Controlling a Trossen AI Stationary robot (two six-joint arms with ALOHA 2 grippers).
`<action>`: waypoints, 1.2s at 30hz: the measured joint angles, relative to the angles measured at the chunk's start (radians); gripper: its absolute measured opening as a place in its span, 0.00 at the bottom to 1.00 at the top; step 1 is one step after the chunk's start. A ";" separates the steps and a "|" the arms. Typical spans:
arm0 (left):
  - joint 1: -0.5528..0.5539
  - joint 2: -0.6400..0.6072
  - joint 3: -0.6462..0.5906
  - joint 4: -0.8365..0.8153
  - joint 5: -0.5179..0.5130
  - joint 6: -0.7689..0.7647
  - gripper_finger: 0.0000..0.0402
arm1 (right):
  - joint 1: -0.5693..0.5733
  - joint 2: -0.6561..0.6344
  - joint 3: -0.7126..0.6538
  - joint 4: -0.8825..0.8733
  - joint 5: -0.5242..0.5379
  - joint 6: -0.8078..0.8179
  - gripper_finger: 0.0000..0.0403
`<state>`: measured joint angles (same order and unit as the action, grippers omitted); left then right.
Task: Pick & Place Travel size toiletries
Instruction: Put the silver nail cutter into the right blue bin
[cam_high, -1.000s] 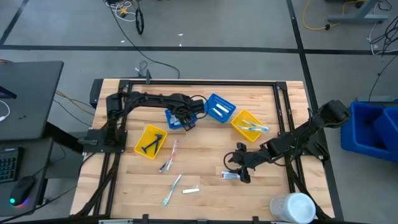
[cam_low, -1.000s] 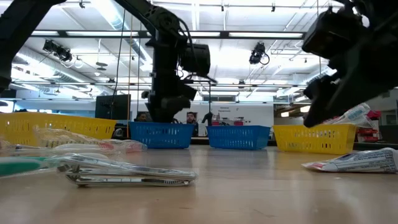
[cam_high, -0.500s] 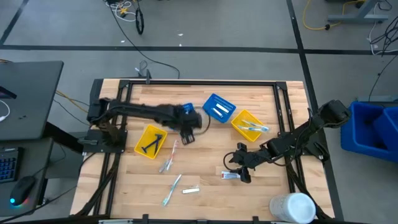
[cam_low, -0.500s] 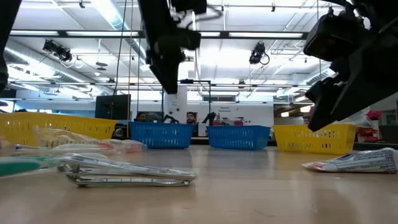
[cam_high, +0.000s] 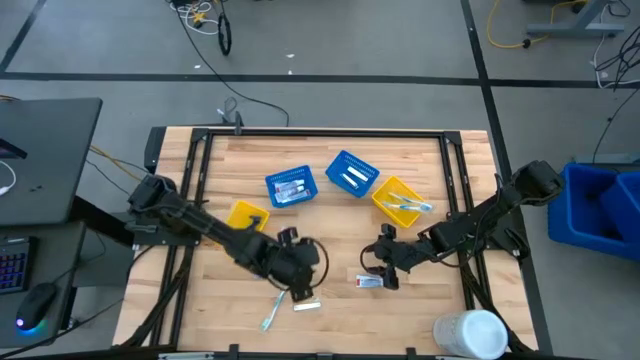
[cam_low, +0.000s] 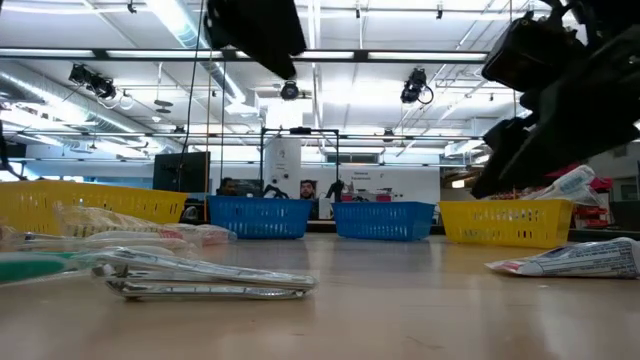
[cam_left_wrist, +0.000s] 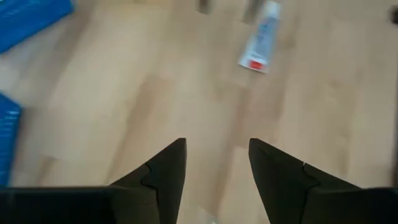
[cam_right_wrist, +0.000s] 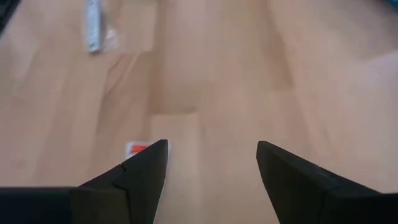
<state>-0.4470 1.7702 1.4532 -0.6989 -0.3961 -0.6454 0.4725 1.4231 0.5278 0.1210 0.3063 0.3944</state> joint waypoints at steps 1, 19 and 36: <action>-0.015 0.000 0.000 0.002 0.008 0.002 0.46 | 0.000 0.000 0.000 0.004 0.021 -0.003 0.64; -0.158 0.224 -0.003 0.077 0.125 -0.109 0.45 | 0.000 0.000 0.000 0.033 0.078 0.001 0.59; -0.167 0.311 -0.022 0.083 0.192 -0.094 0.44 | 0.000 0.000 0.000 0.077 0.078 0.001 0.64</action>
<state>-0.6144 2.0811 1.4316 -0.6160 -0.2037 -0.7398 0.4725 1.4227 0.5278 0.1984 0.3840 0.3954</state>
